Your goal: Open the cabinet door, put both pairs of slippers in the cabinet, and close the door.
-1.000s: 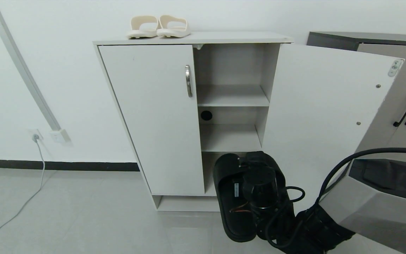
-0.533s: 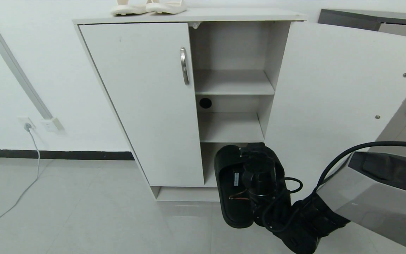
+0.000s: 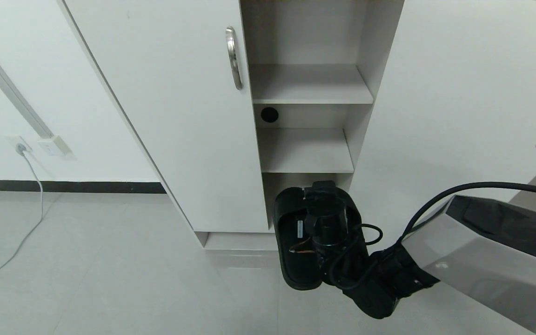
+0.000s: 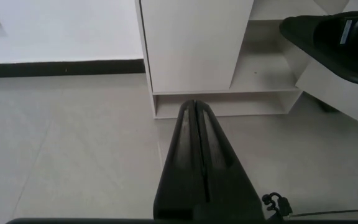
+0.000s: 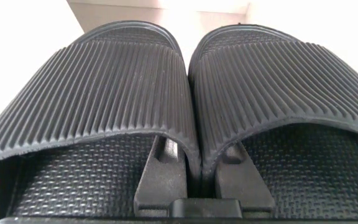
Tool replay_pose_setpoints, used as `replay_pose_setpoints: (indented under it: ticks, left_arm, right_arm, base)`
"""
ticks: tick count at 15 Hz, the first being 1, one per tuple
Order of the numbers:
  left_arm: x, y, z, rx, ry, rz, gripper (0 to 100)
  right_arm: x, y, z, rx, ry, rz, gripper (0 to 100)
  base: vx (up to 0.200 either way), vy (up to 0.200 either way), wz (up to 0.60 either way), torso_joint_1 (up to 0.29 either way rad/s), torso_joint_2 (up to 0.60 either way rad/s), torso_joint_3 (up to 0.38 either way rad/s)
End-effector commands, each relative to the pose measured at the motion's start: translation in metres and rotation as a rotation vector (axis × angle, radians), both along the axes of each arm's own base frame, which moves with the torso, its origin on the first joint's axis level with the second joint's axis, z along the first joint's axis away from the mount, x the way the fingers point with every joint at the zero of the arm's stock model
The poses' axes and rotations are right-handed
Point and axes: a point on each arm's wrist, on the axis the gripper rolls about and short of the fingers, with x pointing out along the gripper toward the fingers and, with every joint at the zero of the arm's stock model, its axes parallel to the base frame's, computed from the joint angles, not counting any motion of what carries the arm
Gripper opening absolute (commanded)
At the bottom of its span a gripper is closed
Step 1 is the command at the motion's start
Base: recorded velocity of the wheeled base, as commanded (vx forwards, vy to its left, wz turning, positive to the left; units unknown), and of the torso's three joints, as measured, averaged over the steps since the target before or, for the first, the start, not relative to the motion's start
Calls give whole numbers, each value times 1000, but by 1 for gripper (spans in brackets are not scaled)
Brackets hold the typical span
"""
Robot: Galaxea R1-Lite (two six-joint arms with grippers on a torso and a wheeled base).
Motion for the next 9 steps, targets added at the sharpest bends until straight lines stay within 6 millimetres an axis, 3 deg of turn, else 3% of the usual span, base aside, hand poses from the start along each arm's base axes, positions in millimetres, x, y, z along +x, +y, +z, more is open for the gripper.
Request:
replay_pose_setpoints:
  ticks: [1,4,9]
  left_arm:
    - [0,0,0,-1,-1,0,0]
    - [0,0,0,-1,-1,0,0]
    - [0,0,0,-1,-1,0,0]
  right_arm:
    - [1,2,0,12,-11,2,0]
    - [-1,2,14,34,-110,4,0]
    - [-4,0,16,4,-181,14,0]
  base:
    - [0,0,0,7,7,-124]
    - [0,0,0,-1,2,-22]
    - [0,0,0,0,0,0]
